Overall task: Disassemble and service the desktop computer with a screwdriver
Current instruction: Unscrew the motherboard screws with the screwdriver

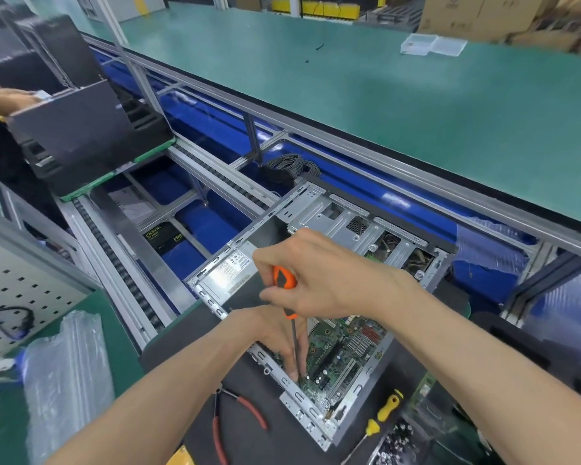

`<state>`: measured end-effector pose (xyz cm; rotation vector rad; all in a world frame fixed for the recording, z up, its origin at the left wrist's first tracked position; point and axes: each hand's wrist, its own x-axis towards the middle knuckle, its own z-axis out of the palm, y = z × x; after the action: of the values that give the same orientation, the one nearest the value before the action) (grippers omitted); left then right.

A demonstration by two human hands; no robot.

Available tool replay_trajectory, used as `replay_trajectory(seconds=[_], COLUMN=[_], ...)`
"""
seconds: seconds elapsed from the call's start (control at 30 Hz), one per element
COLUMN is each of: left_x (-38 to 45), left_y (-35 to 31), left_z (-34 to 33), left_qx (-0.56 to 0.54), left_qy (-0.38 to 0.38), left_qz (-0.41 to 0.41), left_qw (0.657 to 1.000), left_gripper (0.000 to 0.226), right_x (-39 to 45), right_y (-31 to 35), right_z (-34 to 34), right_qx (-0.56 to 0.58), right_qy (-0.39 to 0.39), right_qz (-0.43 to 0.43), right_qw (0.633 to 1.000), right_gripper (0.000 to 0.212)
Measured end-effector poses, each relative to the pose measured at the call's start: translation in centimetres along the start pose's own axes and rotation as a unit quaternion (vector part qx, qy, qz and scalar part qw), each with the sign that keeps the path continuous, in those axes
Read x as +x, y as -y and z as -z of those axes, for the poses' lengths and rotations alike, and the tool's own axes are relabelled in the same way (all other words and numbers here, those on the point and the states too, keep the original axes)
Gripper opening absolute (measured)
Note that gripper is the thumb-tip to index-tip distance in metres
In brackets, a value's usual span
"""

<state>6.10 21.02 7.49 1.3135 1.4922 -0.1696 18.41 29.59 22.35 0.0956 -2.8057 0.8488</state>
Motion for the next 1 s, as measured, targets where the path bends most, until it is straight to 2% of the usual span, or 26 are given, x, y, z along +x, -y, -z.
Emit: replay_trajectory(seconds=[0.17, 0.27, 0.3, 0.33, 0.4, 0.43, 0.5, 0.57, 0.6, 0.67, 0.7, 0.77, 0.8, 0.87, 0.93, 1.0], left_x=[-0.7, -1.1, -1.1, -1.2, -1.1, -1.0, -1.1, -1.5, -1.7, -1.8, -1.8, -1.8, -1.8, -1.6, -1.6, -1.5], left_y=[-0.3, -0.2, -0.1, -0.3, -0.3, -0.3, -0.5, -0.6, -0.6, -0.4, -0.4, -0.7, -1.0, -0.9, -0.7, -0.5], left_z=[0.1, -0.1, -0.4, -0.6, -0.9, -0.9, -0.9, -0.9, -0.9, -1.1, -1.1, -1.4, -1.5, -1.4, -1.4, -1.5], left_qx=[0.01, 0.026, 0.023, 0.018, 0.03, 0.038, 0.045, 0.064, 0.081, 0.096, 0.111, 0.127, 0.141, 0.166, 0.18, 0.182], left_qy=[-0.015, -0.038, -0.035, -0.029, -0.051, -0.07, -0.071, -0.062, -0.063, -0.104, -0.116, -0.075, -0.057, -0.087, -0.089, -0.069], left_qz=[0.0, 0.002, 0.002, 0.003, -0.004, -0.006, -0.011, -0.027, -0.028, -0.006, -0.006, -0.035, -0.045, -0.042, -0.053, -0.08], left_qw=[1.0, 0.999, 0.999, 0.999, 0.998, 0.997, 0.996, 0.996, 0.994, 0.99, 0.987, 0.989, 0.987, 0.981, 0.978, 0.978], left_gripper=[0.027, 0.025, 0.025, 0.025, 0.025, 0.024, 0.025, 0.026, 0.027, 0.029, 0.03, 0.028, 0.027, 0.029, 0.026, 0.025], right_x=[-0.2, -0.7, -0.8, -0.9, -0.8, -0.9, -1.0, -1.3, -1.4, -1.7, -1.9, -2.1, -2.2, -2.2, -2.2, -2.1], right_y=[0.3, 1.5, 1.9, 2.4, 3.1, 3.3, 3.6, 4.4, 4.8, 5.3, 5.5, 5.6, 5.5, 5.6, 5.8, 6.3], right_z=[1.3, 1.3, 1.1, 0.8, 0.3, 0.2, 0.0, 0.3, 0.6, 1.1, 1.3, 1.3, 1.2, 0.8, 0.6, 0.7], right_qx=[0.027, 0.015, -0.01, -0.055, -0.182, -0.207, -0.199, -0.156, -0.132, -0.092, -0.08, -0.138, -0.201, -0.275, -0.265, -0.223], right_qy=[0.087, 0.124, 0.115, 0.089, 0.032, 0.017, 0.037, 0.087, 0.113, 0.153, 0.155, 0.125, 0.098, 0.066, 0.078, 0.111], right_qz=[-0.012, -0.016, -0.019, -0.021, -0.025, -0.029, -0.031, -0.036, -0.046, -0.06, -0.07, -0.094, -0.108, -0.144, -0.144, -0.127], right_qw=[0.996, 0.992, 0.993, 0.994, 0.982, 0.978, 0.979, 0.983, 0.984, 0.982, 0.982, 0.978, 0.969, 0.948, 0.95, 0.96], right_gripper=[0.016, 0.018, 0.012, 0.015, 0.037, 0.039, 0.029, 0.007, 0.005, 0.021, 0.022, 0.008, 0.019, 0.039, 0.032, 0.011])
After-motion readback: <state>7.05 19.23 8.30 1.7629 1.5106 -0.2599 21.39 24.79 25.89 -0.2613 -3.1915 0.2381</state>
